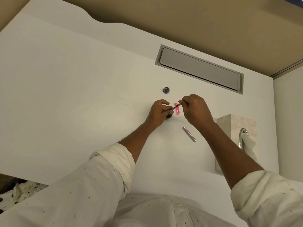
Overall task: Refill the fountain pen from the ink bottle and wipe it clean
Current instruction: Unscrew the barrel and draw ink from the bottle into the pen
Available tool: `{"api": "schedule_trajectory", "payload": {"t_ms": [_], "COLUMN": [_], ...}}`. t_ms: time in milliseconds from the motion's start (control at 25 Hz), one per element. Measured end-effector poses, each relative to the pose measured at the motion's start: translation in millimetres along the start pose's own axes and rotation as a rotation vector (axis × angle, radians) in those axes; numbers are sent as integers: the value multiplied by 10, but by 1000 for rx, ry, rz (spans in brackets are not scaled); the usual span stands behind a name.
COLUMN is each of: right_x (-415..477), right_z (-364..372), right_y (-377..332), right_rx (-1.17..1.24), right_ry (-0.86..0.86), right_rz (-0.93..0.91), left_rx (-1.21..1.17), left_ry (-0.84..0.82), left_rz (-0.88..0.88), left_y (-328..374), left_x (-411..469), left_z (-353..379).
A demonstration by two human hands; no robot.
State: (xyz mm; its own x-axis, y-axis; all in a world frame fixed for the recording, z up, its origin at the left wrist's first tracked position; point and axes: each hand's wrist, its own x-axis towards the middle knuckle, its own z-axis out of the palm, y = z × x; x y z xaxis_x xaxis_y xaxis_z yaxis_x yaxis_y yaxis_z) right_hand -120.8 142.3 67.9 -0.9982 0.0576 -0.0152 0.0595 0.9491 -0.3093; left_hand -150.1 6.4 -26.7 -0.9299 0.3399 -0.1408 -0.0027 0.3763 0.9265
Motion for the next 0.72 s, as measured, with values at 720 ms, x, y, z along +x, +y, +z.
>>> {"api": "schedule_trajectory", "payload": {"t_ms": [720], "right_x": [3], "right_z": [-33], "right_y": [15], "right_rx": [31], "right_ry": [-15], "right_rz": [-11], "left_rx": [-5], "left_ry": [4], "left_rz": [11], "left_y": [-15], "left_x": [1], "left_z": [3]}}
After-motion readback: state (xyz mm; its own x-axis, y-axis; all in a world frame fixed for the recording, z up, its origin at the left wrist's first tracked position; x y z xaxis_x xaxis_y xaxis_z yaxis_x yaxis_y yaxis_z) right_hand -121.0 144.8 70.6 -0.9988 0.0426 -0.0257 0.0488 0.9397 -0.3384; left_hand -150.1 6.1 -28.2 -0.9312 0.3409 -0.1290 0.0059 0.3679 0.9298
